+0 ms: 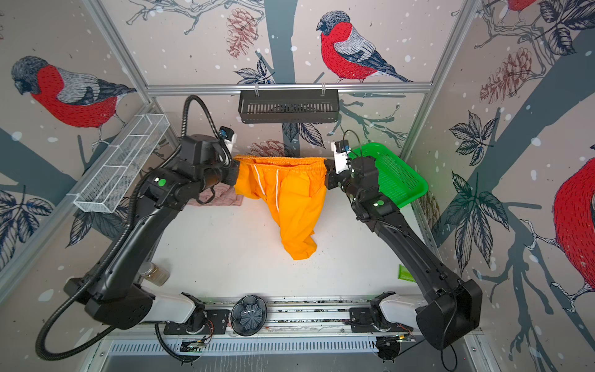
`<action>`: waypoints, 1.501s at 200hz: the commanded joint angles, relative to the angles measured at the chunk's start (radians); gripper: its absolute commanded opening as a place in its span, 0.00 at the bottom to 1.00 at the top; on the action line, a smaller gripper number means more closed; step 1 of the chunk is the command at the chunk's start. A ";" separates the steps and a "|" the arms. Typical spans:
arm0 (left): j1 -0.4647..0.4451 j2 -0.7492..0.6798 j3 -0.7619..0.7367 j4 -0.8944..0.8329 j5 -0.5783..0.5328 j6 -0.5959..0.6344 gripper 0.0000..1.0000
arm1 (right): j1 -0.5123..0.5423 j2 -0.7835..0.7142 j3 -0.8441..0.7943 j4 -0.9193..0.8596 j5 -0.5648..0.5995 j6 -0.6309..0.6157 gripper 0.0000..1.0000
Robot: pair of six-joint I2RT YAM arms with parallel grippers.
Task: Fold and stack the shorts
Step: 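Lift the waistband with both grippers and stretch it apart to hang the shorts, then lower the hanging shorts flat onto the table with both grippers and release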
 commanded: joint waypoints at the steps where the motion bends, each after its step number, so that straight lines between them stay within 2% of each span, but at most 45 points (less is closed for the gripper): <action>1: 0.002 -0.048 0.066 -0.021 0.106 0.065 0.00 | -0.016 0.023 0.120 -0.081 -0.141 -0.005 0.01; 16: 0.002 -0.086 0.102 -0.036 0.208 0.073 0.00 | -0.018 0.026 0.223 -0.144 -0.173 -0.022 0.01; 37: 0.002 -0.113 0.191 -0.103 0.239 0.075 0.00 | -0.021 0.009 0.346 -0.222 -0.191 -0.037 0.00; 72: 0.002 -0.096 0.369 -0.257 0.215 0.056 0.00 | -0.021 -0.052 0.449 -0.287 -0.278 -0.021 0.01; 103: 0.002 -0.078 0.419 -0.342 0.140 0.015 0.00 | -0.018 -0.086 0.515 -0.375 -0.331 -0.007 0.00; 136: 0.002 -0.070 0.473 -0.380 0.031 -0.059 0.00 | -0.014 -0.140 0.543 -0.424 -0.309 0.017 0.01; 153: 0.002 -0.051 0.472 -0.369 0.023 -0.072 0.00 | -0.014 -0.147 0.520 -0.419 -0.257 0.023 0.00; 166: 0.002 -0.020 0.445 -0.347 -0.006 -0.071 0.00 | -0.013 -0.129 0.499 -0.422 -0.194 0.008 0.00; 200: 0.011 0.099 0.313 -0.210 -0.199 -0.042 0.00 | -0.016 -0.054 0.400 -0.333 -0.042 -0.038 0.00; 223: 0.056 0.185 0.205 -0.037 -0.188 -0.016 0.00 | -0.021 0.036 0.302 -0.234 -0.004 -0.066 0.00; 254: 0.090 0.327 0.064 0.245 -0.194 0.035 0.00 | -0.046 0.173 0.155 -0.017 0.001 -0.078 0.00; 272: 0.115 0.444 0.077 0.327 -0.168 0.029 0.00 | -0.067 0.285 0.104 0.099 -0.007 -0.070 0.00; 300: 0.151 0.637 0.154 0.398 -0.164 0.022 0.00 | -0.093 0.482 0.117 0.216 -0.043 -0.032 0.00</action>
